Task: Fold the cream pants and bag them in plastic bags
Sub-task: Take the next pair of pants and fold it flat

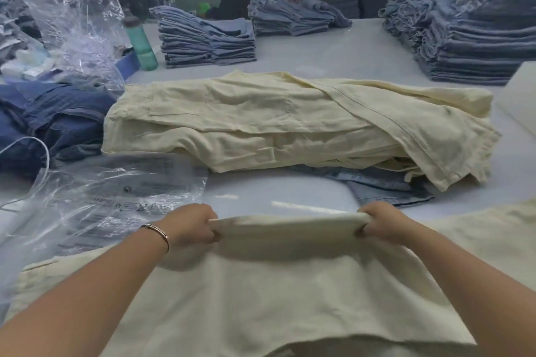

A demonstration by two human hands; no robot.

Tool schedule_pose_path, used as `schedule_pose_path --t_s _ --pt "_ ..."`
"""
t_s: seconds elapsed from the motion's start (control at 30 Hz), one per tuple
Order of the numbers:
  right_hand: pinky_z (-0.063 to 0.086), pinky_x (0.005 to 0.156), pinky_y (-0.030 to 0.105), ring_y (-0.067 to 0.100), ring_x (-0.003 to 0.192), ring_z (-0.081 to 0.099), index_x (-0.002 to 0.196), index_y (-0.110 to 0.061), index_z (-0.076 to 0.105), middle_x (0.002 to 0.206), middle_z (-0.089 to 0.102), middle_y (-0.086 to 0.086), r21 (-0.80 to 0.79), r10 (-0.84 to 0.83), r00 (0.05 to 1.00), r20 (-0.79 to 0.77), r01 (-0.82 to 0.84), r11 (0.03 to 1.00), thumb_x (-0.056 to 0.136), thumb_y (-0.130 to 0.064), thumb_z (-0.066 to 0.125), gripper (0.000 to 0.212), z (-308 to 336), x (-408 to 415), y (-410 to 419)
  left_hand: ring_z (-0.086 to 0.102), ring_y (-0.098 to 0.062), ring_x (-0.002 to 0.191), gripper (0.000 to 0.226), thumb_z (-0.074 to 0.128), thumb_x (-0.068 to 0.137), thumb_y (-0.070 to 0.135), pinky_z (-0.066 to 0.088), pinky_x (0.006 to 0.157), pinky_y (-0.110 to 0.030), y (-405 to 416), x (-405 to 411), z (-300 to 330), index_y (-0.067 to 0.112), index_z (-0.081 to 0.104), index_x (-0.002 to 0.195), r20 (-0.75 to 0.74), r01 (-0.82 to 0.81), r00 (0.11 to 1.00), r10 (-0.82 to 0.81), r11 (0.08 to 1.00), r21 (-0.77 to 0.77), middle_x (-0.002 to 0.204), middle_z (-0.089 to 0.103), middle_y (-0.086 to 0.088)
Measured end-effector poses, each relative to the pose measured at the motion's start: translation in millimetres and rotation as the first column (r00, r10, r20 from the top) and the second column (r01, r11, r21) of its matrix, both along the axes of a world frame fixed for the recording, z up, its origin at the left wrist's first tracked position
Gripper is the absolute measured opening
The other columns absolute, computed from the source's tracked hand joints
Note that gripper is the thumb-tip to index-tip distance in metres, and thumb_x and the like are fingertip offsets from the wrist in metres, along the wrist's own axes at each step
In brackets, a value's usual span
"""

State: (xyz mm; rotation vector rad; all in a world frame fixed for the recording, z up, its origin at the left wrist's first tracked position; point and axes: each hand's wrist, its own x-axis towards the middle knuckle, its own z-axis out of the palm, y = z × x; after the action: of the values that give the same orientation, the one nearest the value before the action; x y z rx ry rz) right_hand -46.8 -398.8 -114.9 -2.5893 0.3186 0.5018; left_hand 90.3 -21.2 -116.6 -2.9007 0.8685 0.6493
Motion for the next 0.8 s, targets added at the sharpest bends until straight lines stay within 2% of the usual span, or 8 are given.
schedule_pose_path --t_s 0.1,0.2,0.33,0.5,0.57,0.63,0.7,0.8 --pt "0.039 0.066 0.024 0.012 0.081 0.059 0.083 -0.02 0.069 0.086 0.063 -0.007 0.063 0.02 0.985 -0.174 -0.009 0.998 0.066 -0.054 0.077 0.039 -0.6 7.3 -5.2 0.055 -0.017 0.078 0.029 0.067 0.072 0.048 0.04 0.062 -0.027 -0.2 7.2 -6.4 0.021 0.056 0.07 -0.001 -0.032 0.999 0.032 0.999 -0.027 0.074 0.057 0.008" --pt "0.033 0.098 0.029 0.016 0.124 0.046 0.115 -0.028 0.064 0.117 0.046 -0.012 0.156 -0.123 0.928 -0.352 0.188 0.97 0.07 -0.078 0.059 0.068 5.5 10.9 -10.1 0.042 -0.01 0.063 0.045 0.075 0.067 0.056 0.03 0.057 -0.027 10.3 9.2 -15.3 0.022 0.045 0.065 -0.138 -0.136 0.983 0.123 0.987 -0.088 0.066 0.045 0.009" --pt "0.04 0.081 0.032 0.021 0.093 0.059 0.079 -0.018 0.066 0.094 0.064 -0.003 0.183 -0.041 0.943 -0.33 0.107 0.977 0.068 -0.051 0.078 0.037 1.0 18.3 -22.9 0.052 -0.013 0.075 0.022 0.071 0.078 0.038 0.04 0.064 -0.023 25.3 24.0 -13.2 0.024 0.056 0.072 -0.125 -0.161 0.982 0.144 0.978 -0.134 0.076 0.056 0.005" --pt "0.029 0.099 0.037 0.018 0.121 0.044 0.125 -0.031 0.048 0.122 0.048 -0.007 -0.449 0.093 0.995 0.019 -0.075 0.891 0.073 -0.053 0.069 0.06 2.2 17.1 -3.9 0.05 -0.029 0.107 0.029 0.066 0.087 0.027 0.044 0.087 -0.042 18.4 15.2 -3.4 0.013 0.06 0.112 0.393 -0.229 0.851 0.349 0.919 -0.321 0.109 0.055 -0.008" --pt "0.036 0.092 0.035 0.021 0.108 0.052 0.114 -0.025 0.057 0.113 0.055 -0.004 -0.419 0.31 0.854 0.419 -0.122 0.9 0.078 -0.06 0.06 0.05 4.9 -8.1 18.6 0.054 -0.029 0.091 0.035 0.067 0.084 0.034 0.044 0.081 -0.036 10.6 -21.7 -2.6 0.006 0.06 0.102 0.427 -0.024 0.851 0.307 0.834 -0.552 0.096 0.056 -0.01" --pt "0.041 0.078 0.031 0.02 0.088 0.054 0.095 -0.022 0.059 0.096 0.057 -0.003 -0.329 0.476 0.643 0.6 -0.345 0.879 0.082 -0.065 0.054 0.045 6.3 -48.6 45.4 0.053 -0.019 0.077 0.039 0.057 0.085 0.052 0.04 0.074 -0.026 4.0 -81.2 -6.7 0.013 0.057 0.091 0.42 0.198 0.902 0.096 0.774 -0.601 0.084 0.055 0.0" --pt "0.041 0.066 0.029 0.018 0.076 0.049 0.088 -0.021 0.055 0.085 0.055 -0.002 -0.427 0.682 0.51 0.524 -0.536 0.728 0.091 -0.056 0.046 0.036 -7.6 -91.3 67.2 0.052 -0.012 0.073 0.037 0.048 0.089 0.06 0.041 0.067 -0.024 3.7 -143.7 -27.7 0.023 0.051 0.089 0.483 0.411 0.86 -0.166 0.787 -0.46 0.08 0.057 0.005" --pt "0.043 0.05 0.022 0.015 0.061 0.055 0.084 -0.022 0.06 0.074 0.06 -0.003 -0.621 0.814 0.411 0.411 -0.528 0.58 0.085 -0.022 0.05 0.01 -32.4 -125.1 83.0 0.054 -0.012 0.067 0.029 0.047 0.091 0.051 0.043 0.056 -0.025 8.6 -197.5 -55.3 0.027 0.06 0.081 0.481 0.538 0.796 -0.367 0.794 -0.285 0.073 0.06 0.005"
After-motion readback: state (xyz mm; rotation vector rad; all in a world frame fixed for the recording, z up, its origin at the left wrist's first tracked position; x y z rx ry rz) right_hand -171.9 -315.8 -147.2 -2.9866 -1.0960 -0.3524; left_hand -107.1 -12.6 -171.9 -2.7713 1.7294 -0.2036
